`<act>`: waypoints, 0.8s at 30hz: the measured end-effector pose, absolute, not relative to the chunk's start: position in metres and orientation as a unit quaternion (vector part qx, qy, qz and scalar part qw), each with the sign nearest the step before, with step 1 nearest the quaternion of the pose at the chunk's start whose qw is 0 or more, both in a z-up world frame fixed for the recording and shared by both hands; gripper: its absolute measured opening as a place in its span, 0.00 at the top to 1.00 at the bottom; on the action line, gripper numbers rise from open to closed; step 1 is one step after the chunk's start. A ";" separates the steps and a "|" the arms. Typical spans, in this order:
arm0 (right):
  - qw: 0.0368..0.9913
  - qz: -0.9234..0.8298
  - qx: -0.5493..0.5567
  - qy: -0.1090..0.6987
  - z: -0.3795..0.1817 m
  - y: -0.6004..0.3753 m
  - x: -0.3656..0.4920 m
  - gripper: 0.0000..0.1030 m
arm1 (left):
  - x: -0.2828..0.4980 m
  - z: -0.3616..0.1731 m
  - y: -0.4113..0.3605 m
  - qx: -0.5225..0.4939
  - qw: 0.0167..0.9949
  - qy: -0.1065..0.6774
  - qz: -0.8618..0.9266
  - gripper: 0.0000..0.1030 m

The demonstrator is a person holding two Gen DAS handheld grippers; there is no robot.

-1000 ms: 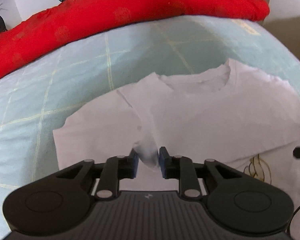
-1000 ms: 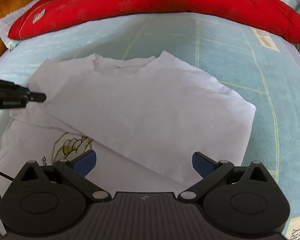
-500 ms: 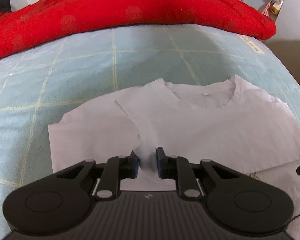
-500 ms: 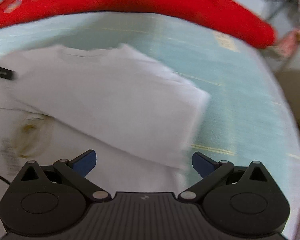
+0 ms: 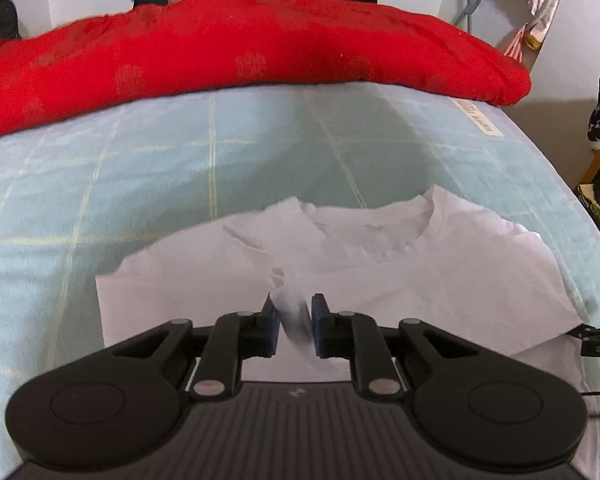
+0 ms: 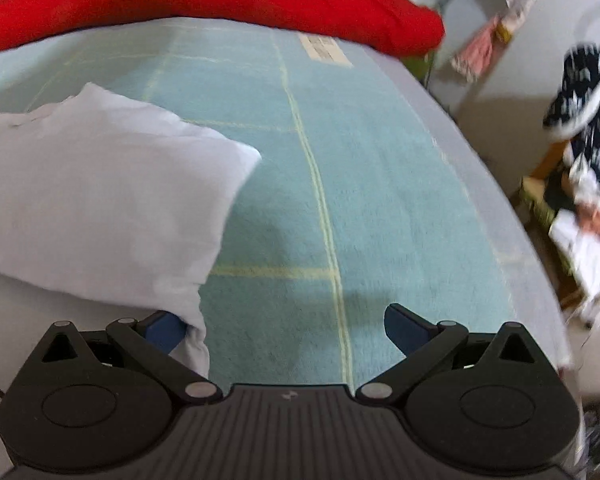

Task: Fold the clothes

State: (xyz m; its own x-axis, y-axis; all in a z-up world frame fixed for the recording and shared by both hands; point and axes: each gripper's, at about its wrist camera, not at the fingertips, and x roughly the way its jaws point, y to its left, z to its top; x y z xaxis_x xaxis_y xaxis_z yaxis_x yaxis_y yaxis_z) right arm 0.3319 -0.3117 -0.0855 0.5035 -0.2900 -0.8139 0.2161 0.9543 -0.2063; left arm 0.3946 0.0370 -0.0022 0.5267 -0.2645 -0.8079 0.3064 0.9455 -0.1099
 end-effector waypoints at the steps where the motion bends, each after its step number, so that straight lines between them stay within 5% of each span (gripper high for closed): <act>1: 0.866 -0.145 -0.032 0.477 -0.087 -0.314 0.331 0.00 | 0.392 -0.006 0.038 0.029 0.873 0.460 -0.160 0.86; 9: 0.857 -0.132 -0.022 0.497 -0.076 -0.313 0.326 0.00 | 0.388 -0.018 0.048 0.040 0.878 0.453 -0.152 0.86; 16: 0.909 -0.030 0.040 0.413 -0.040 -0.292 0.342 0.00 | 0.392 -0.028 0.044 0.048 0.877 0.453 -0.153 0.86; 24: 0.882 0.041 0.062 0.465 -0.090 -0.272 0.386 0.00 | 0.395 -0.039 0.054 0.037 0.864 0.478 -0.155 0.76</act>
